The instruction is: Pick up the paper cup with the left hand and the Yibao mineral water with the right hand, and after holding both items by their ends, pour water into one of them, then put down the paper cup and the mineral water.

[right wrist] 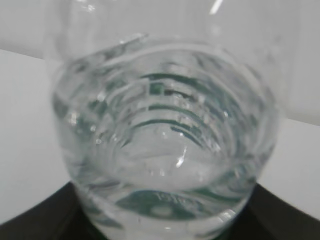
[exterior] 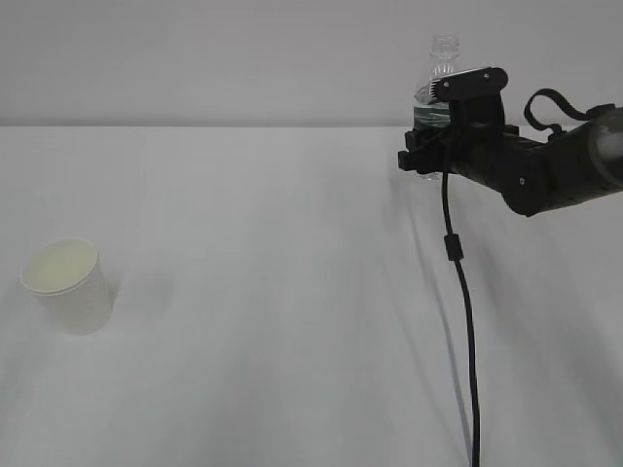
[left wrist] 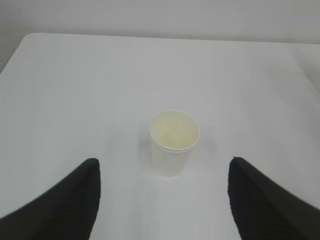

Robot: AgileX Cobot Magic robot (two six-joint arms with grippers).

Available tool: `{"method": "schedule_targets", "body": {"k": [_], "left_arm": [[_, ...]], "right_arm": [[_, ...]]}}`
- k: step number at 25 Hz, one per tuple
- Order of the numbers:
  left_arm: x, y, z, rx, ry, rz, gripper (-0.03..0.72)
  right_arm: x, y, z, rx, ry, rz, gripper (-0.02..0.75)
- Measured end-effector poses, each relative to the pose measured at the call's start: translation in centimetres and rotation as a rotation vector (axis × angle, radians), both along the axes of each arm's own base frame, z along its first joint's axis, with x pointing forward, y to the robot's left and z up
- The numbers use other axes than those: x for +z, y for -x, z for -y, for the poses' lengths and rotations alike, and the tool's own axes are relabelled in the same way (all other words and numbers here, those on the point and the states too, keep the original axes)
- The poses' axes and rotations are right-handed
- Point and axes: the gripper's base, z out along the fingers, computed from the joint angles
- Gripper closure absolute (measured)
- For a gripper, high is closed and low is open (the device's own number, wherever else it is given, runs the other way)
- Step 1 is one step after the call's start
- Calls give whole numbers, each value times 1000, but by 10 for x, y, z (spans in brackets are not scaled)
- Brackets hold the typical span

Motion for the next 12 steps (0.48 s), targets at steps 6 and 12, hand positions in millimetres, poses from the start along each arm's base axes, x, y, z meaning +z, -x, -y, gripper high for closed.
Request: {"method": "schedule_targets", "body": {"k": [6,12], "left_arm": [[0,0,0,0,0,0,124],[0,0,0,0,0,0,124]], "right_arm": [[0,0,0,3,3,1,291],[1,0,-1,19,18,3,292]]}}
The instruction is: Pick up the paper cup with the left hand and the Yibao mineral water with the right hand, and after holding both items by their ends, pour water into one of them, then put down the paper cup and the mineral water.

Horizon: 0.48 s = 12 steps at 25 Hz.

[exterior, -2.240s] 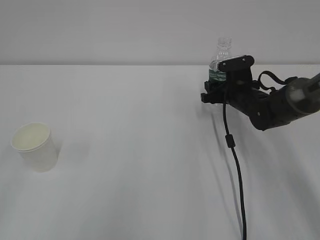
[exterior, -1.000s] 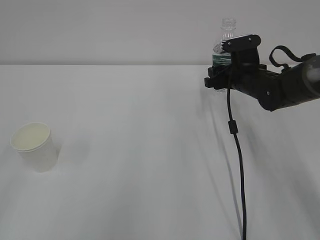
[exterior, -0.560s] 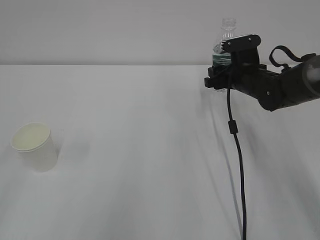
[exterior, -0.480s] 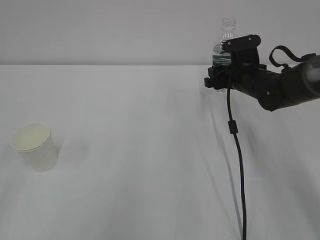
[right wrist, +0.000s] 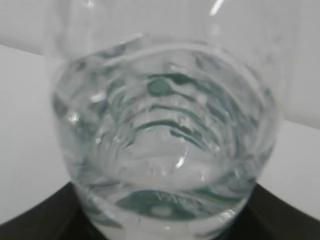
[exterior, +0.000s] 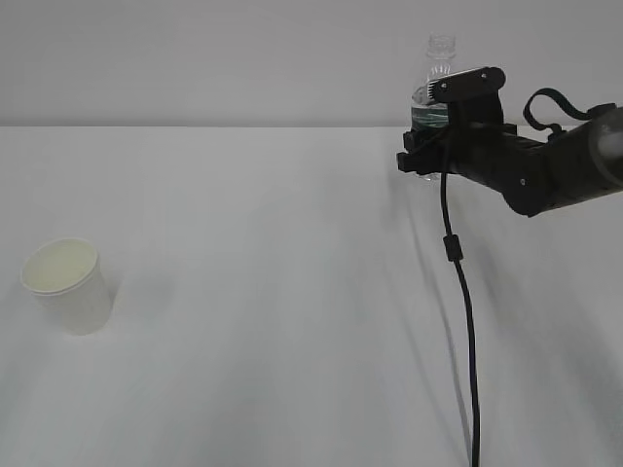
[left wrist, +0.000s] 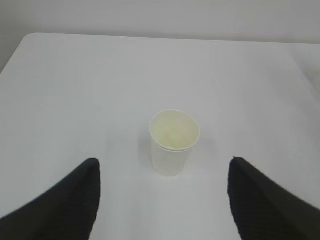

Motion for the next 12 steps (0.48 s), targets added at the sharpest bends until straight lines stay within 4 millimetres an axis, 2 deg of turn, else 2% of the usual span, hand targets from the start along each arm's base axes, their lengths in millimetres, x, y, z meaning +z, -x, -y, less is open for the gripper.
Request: {"method": "schedule_targets", "body": {"k": [6,12], "left_arm": [[0,0,0,0,0,0,124],[0,0,0,0,0,0,124]], "right_arm": [[7,3,-1,17,17,-25,293],[18,17,1,19,-10,-31,293]]}}
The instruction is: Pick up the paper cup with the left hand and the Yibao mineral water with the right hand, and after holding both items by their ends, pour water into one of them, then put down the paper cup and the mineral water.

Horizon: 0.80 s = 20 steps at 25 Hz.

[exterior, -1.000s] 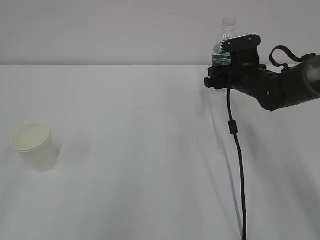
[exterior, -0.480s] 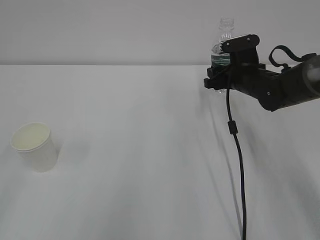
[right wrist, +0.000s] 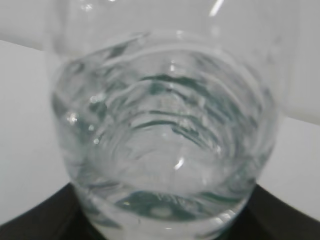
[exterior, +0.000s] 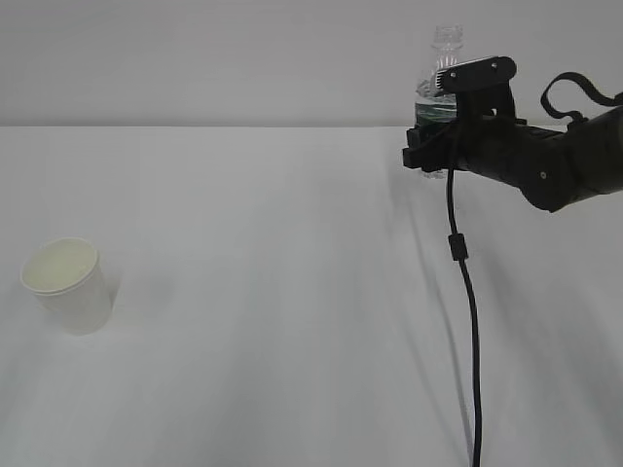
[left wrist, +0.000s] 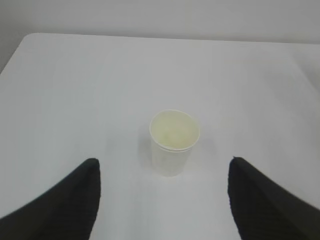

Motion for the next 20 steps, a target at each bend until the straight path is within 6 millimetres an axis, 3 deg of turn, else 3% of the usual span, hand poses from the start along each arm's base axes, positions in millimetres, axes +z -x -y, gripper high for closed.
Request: {"method": "schedule_targets", "body": {"k": [6,20], "left_arm": [[0,0,0,0,0,0,124],[0,0,0,0,0,0,124]], "right_arm": [[5,21,4,2,-9,-9,294],[36,65,12,-4,-50,33,294]]}}
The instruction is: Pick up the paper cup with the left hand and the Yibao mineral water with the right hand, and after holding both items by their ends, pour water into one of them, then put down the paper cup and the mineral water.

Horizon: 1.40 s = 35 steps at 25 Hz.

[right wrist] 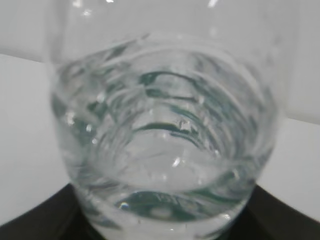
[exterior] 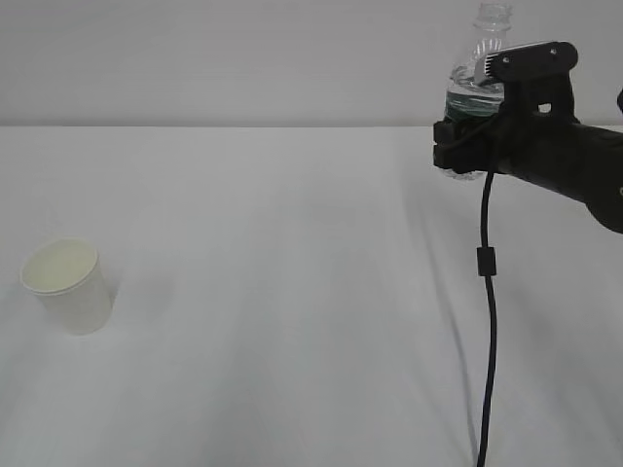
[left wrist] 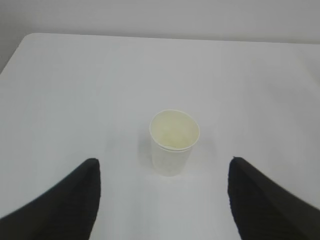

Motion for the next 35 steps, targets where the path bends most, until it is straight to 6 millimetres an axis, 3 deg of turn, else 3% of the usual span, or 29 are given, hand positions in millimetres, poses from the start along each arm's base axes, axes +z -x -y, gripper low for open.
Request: {"method": "schedule_targets", "body": {"k": [21,28,35], "left_arm": [[0,0,0,0,-2,0,125],[0,0,0,1,-2,2,125],[1,0,0,4,-2,14,125]], "right_arm": [[31,79,15,-4,-22,30,294],[45,94,18,3,-10,50,294],[45,104,20,6,4,30,294]]}}
